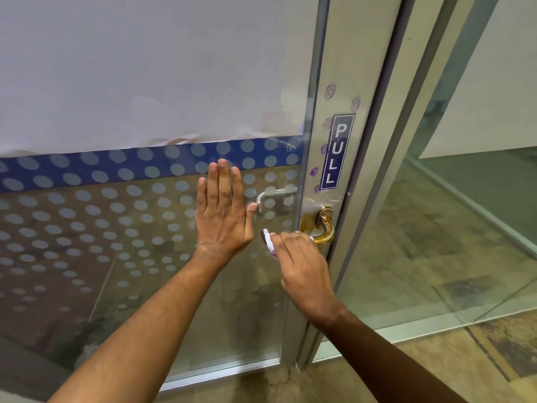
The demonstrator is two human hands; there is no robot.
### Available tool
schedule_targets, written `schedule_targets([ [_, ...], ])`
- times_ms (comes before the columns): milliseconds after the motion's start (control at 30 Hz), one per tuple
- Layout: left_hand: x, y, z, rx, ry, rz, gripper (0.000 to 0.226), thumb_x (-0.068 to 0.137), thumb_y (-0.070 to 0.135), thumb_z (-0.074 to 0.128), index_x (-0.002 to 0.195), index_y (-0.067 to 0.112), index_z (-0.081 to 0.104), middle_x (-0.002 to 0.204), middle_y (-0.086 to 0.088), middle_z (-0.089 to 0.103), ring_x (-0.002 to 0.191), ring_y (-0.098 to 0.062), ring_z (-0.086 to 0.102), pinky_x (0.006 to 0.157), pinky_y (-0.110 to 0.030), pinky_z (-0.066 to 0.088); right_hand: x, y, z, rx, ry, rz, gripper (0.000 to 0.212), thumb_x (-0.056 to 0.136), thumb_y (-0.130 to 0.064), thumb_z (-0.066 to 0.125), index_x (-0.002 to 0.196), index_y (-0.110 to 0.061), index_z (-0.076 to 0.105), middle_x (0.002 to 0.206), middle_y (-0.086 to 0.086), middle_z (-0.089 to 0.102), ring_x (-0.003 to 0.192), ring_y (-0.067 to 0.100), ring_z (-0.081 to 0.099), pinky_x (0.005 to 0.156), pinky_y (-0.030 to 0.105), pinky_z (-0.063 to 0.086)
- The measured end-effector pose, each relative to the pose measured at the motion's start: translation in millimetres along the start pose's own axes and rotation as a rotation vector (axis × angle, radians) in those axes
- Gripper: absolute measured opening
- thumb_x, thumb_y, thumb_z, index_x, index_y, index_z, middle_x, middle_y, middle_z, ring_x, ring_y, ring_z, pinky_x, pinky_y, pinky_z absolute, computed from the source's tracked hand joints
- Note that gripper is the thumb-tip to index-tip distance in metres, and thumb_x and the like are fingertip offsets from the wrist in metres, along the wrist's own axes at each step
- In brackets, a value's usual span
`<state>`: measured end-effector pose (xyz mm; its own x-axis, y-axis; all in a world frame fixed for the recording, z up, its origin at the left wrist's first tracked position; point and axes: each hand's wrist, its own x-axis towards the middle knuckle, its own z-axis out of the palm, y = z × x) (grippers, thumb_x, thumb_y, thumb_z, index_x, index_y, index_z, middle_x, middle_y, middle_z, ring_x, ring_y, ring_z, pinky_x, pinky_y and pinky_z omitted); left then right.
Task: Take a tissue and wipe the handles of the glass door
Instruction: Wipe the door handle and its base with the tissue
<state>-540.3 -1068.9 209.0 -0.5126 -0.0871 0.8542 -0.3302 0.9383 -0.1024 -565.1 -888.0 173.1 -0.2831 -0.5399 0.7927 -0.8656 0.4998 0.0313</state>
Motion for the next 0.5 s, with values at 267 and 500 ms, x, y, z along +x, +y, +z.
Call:
schedule_targets([
  [267,0,-1,2,0.000,0.011,-0.001,0.088,0.097,0.042,0.037,0.152,0.009,-0.023,0.158,-0.008,-0.036,0.148,-0.023,-0.027,0.122,-0.040,-0.015,-9,32,-1,0.056,-0.044,-0.092,0.022,0.100,-0.010,0.051,0.114,-0.001,0.065,0.099,0.013,0.064,0.091,0.028,0.059,0.089,0.037,0.043],
  [500,0,0,3,-0.013,0.006,-0.008,0.088,0.096,0.042,0.036,0.152,0.010,-0.024,0.157,-0.006,-0.037,0.148,-0.023,-0.027,0.121,-0.040,-0.016,-10,69,-25,0.080,-0.093,-0.066,0.030,0.103,-0.016,0.044,0.112,0.001,0.067,0.098,0.015,0.066,0.093,0.032,0.064,0.091,0.043,0.049],
])
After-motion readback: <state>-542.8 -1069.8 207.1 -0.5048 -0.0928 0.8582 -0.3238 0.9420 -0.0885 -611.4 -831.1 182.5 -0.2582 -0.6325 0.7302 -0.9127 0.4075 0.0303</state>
